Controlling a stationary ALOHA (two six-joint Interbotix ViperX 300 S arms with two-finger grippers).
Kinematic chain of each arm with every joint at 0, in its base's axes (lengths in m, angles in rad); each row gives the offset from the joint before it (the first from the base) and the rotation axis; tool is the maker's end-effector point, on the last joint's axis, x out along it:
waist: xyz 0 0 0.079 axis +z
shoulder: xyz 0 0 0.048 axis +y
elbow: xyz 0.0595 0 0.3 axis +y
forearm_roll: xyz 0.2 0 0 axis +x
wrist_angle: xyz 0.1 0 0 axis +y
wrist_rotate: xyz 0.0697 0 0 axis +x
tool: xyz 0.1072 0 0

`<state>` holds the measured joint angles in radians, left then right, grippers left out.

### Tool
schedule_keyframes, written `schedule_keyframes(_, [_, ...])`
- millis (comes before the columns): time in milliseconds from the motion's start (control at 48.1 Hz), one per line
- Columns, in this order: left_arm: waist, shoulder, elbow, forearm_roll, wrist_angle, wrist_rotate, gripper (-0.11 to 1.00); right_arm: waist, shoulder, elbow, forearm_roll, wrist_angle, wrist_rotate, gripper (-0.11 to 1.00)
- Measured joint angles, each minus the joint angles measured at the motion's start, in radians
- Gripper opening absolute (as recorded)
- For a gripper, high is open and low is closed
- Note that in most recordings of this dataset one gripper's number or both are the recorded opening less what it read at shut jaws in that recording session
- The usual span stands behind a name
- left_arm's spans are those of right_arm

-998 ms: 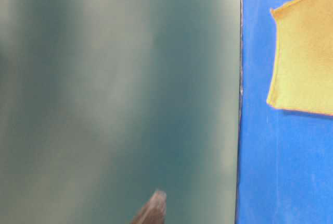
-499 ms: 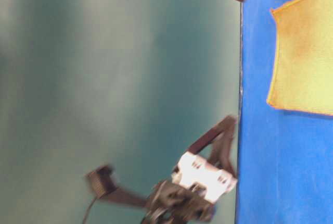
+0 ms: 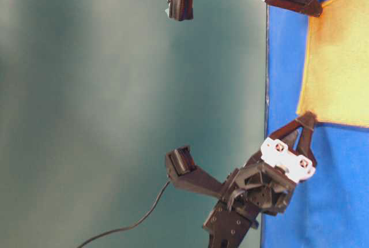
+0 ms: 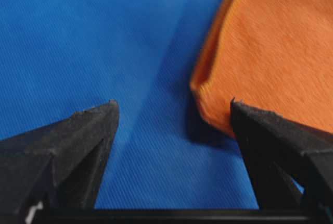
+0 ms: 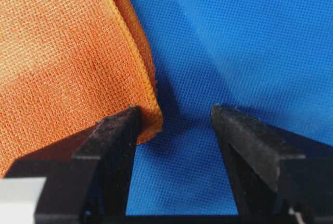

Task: Fold the orange towel.
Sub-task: 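Move both grippers to the top corners of the towel strip, then grasp the top corners and fold them down onto the bottom half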

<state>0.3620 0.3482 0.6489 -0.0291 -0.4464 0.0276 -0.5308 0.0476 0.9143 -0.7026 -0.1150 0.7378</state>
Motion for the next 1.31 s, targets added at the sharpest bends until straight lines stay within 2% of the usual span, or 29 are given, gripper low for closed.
schedule_keyframes(145, [0.003,0.023,-0.023,0.0,0.0,0.0,0.7,-0.002,0.006,-0.003,0.0,-0.002,-0.005,0.55])
schedule_keyframes(229, [0.003,0.037,-0.031,0.0,0.003,0.002,0.52,-0.002,0.006,-0.003,0.0,-0.006,-0.003,0.43])
schedule_keyframes(374, [-0.023,0.043,-0.031,0.003,0.009,0.029,0.16,0.0,0.009,-0.002,0.002,-0.055,0.0,0.05])
schedule_keyframes(457, [-0.035,0.043,-0.031,0.003,0.011,0.06,0.03,0.0,0.009,-0.002,0.008,-0.084,0.0,0.04])
schedule_keyframes(894, [-0.026,0.014,-0.041,0.005,0.063,0.12,0.02,0.012,0.006,0.015,0.052,-0.075,0.006,0.04])
schedule_keyframes(1122, [-0.018,-0.081,-0.043,0.003,0.124,0.193,0.02,0.017,-0.049,0.005,0.052,0.011,0.002,0.04])
schedule_keyframes(1309, [-0.015,-0.12,-0.055,0.005,0.15,0.213,0.02,0.017,-0.13,-0.003,0.048,0.092,0.002,0.04])
